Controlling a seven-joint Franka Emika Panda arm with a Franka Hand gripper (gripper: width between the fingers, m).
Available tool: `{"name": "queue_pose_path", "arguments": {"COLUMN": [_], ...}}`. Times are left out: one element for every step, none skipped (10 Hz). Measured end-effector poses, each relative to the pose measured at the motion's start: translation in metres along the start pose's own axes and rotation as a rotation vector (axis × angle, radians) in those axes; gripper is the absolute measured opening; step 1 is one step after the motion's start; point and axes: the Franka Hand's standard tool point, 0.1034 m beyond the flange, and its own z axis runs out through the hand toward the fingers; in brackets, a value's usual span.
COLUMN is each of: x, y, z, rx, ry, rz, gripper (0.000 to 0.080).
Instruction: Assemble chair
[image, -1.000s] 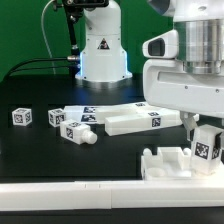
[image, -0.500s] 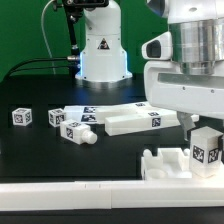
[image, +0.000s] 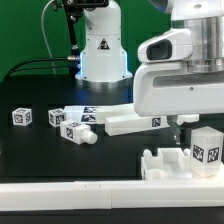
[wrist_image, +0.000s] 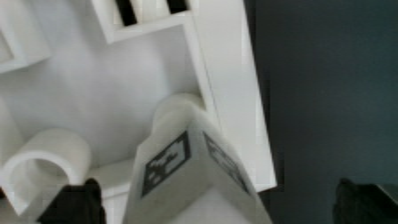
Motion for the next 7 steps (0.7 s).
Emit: {"name": "queue_pose_path", "arguments": {"x": [0.0001, 0.0025, 0.0021, 0.0022, 0.0022, 0.002, 0.0019], "y": [0.0022, 0.0076, 0.0062, 0.0066, 0.0067, 0.0061, 0.0059], "z": [0.001, 0.0, 0.0, 0.0001, 0.0002, 0.0002, 0.0002], "rx": [-0.025, -0.086, -0.097, -0.092, -0.092, -0.09, -0.088], "ry": [0.008, 0.009, 0.009, 0.01, 0.01, 0.013, 0.016], "rz": [-0.205, -0.494, -0.506, -0.475, -0.467, -0.403, -0.332], "gripper": [0.0649, 0.0649, 0.0649, 0.062, 0.062, 0.0436, 0.0436]}}
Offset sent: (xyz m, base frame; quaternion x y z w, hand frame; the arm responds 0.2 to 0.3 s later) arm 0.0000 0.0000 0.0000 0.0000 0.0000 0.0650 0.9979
